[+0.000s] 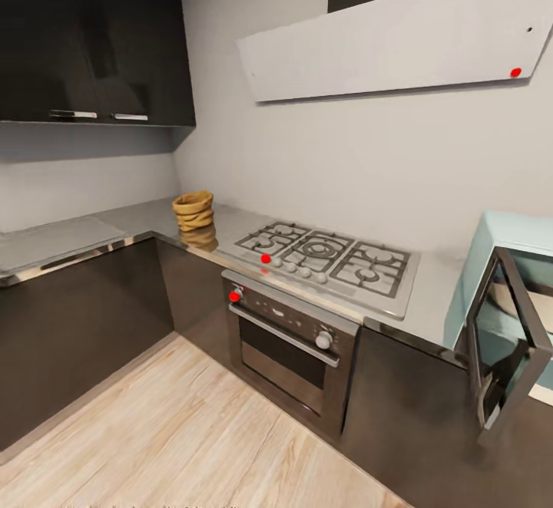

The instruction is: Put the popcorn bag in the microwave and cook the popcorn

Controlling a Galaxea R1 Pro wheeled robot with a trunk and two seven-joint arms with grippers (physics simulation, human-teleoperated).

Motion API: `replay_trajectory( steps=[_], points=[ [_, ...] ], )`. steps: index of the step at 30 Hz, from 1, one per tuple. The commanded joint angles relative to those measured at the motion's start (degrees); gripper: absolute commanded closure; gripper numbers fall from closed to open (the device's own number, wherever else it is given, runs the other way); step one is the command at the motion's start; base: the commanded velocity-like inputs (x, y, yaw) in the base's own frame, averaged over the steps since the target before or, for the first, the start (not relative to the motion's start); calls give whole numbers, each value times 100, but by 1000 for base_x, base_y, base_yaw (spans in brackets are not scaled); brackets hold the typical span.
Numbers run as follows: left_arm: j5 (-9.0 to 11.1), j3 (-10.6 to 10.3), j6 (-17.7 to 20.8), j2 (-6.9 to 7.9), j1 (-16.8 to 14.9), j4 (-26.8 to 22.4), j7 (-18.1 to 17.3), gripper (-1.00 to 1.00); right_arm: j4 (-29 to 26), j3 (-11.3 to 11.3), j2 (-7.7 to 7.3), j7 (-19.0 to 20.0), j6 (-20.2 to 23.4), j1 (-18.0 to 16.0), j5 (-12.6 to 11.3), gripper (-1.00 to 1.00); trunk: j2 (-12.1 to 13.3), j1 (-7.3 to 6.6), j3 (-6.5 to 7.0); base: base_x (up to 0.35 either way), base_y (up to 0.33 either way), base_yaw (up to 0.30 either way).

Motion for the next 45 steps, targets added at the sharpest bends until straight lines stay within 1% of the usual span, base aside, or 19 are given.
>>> replay_trajectory(
  steps=[1, 16, 35, 37, 38, 41, 45],
  points=[
    [-5, 42, -9, -2, 1, -5, 3, -100, 19, -39, -1, -15, -34, -8, 60, -100, -3, 0, -5, 0, 0, 278],
    [-5, 42, -9, -2, 1, -5, 3, -100, 19, -39, -1, -15, -25, -8, 60, -100, -3, 0, -3, 0, 0, 278],
    [-4, 42, -9, -2, 1, -5, 3, -100, 19, -39, 7, -8, -31, -2, 60, -100, -3, 0, 43, 0, 0, 278],
    [29, 61, 10, 19, 1, -92, 1, -100, 19, -39, 8, -7, -33, 0, 60, -100, -3, 0, 49, 0, 0, 278],
    [44, 70, 22, 8, 1, -216, 2, -100, 17, -39, 8, -6, -34, 0, 60, -100, -3, 0, 52, 0, 0, 278],
    [41, 89, 5, -10, 1, -257, -3, -100, 18, -39, 8, -6, -23, 1, 60, -100, -3, 0, 61, 0, 0, 278],
    [44, 86, 5, -69, 1, -257, -29, -100, 16, -39, 7, -3, -11, 1, 61, -100, -3, 0, 65, 0, 0, 278]
  ],
)
